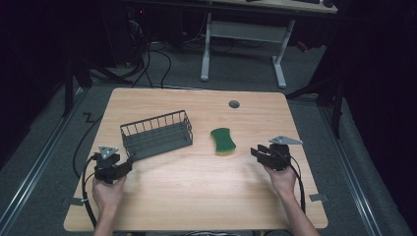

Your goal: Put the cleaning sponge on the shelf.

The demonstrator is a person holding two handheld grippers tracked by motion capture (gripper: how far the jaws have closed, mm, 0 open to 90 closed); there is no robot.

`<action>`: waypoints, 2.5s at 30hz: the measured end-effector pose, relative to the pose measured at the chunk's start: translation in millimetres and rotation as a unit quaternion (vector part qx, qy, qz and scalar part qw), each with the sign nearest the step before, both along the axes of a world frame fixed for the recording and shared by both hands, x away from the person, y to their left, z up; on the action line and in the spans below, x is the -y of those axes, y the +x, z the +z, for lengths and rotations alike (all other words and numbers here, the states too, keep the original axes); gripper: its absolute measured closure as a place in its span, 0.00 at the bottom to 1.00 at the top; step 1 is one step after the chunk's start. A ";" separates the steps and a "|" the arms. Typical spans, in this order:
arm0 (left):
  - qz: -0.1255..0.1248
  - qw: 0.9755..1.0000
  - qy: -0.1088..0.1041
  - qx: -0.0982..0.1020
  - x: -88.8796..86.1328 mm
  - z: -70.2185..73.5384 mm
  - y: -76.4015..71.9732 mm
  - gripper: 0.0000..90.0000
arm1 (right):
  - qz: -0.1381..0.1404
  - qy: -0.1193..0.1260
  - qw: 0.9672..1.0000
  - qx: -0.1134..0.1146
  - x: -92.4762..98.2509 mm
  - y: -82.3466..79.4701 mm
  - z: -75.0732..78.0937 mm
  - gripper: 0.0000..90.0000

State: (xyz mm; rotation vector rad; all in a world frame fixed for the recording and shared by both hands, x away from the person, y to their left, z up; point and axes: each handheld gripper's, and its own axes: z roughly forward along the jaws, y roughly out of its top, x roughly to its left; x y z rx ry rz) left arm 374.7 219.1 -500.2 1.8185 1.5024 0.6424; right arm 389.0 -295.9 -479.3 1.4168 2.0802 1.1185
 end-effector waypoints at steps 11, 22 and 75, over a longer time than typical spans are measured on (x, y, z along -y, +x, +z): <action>0.000 1.000 -0.004 -0.004 -0.8 3.1 6.4 0.55 | 0.064 0.008 0.998 -0.003 -56.1 34.6 16.2 0.69; 0.003 1.000 -0.011 -0.007 -3.5 4.9 12.6 0.56 | 0.120 -0.002 0.993 -0.018 -117.3 70.4 19.5 0.69; -0.015 0.999 -0.033 -0.018 -2.5 -1.7 21.0 0.93 | 0.170 -0.058 0.981 -0.070 -193.4 104.2 -12.5 0.95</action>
